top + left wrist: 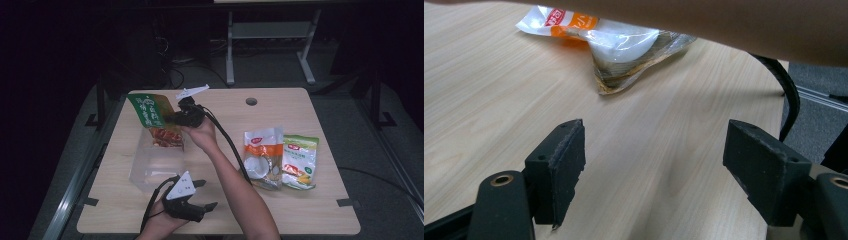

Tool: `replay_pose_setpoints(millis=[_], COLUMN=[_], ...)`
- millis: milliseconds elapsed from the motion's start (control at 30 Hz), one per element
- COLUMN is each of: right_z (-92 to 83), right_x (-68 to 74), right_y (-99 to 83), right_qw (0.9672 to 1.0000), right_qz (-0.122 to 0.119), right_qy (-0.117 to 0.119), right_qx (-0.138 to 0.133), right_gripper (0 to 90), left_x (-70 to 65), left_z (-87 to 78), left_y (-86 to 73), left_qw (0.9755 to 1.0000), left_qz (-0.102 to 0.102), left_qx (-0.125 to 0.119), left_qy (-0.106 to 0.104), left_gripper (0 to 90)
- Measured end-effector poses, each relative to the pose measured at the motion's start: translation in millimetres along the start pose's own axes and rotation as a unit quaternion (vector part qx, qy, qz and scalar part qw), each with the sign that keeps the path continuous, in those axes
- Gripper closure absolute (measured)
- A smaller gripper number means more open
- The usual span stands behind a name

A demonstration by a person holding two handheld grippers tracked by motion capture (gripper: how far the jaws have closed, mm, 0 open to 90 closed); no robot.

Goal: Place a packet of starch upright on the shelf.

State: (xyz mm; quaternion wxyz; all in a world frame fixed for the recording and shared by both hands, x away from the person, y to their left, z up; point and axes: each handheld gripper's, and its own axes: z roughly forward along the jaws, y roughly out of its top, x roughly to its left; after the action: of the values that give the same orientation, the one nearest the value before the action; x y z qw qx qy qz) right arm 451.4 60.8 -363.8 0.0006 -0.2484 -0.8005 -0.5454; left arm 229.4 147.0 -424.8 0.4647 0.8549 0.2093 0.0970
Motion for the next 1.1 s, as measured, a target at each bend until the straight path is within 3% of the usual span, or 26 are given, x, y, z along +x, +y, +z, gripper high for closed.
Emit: replay_pose_setpoints(millis=[367,833,1100], right_z=[-2.8,-28.0,-48.9], right_x=[-8.3,-11.4,-12.3], right_y=[-6.3,-3.0,-5.9], right_qw=[1.0000,0.9991,0.9986], right_qz=[-0.004,0.001,-0.004], right_qy=[-0.004,-0.019,-0.020], right_qx=[0.006,0.039,0.050], right_gripper=[89.0,60.8,56.5], left_x=[1.0,0.1,1.7], left_z=[1.6,4.5,5.8], left_y=[-0.2,-0.8,-1.1], left_qw=[1.0000,1.0000,0.9999], left_qz=[-0.001,-0.006,-0.011], left_qx=[-0.004,0.000,0.000], left_qy=[0.000,-0.002,-0.004], left_gripper=[24.7,24.7,24.6])
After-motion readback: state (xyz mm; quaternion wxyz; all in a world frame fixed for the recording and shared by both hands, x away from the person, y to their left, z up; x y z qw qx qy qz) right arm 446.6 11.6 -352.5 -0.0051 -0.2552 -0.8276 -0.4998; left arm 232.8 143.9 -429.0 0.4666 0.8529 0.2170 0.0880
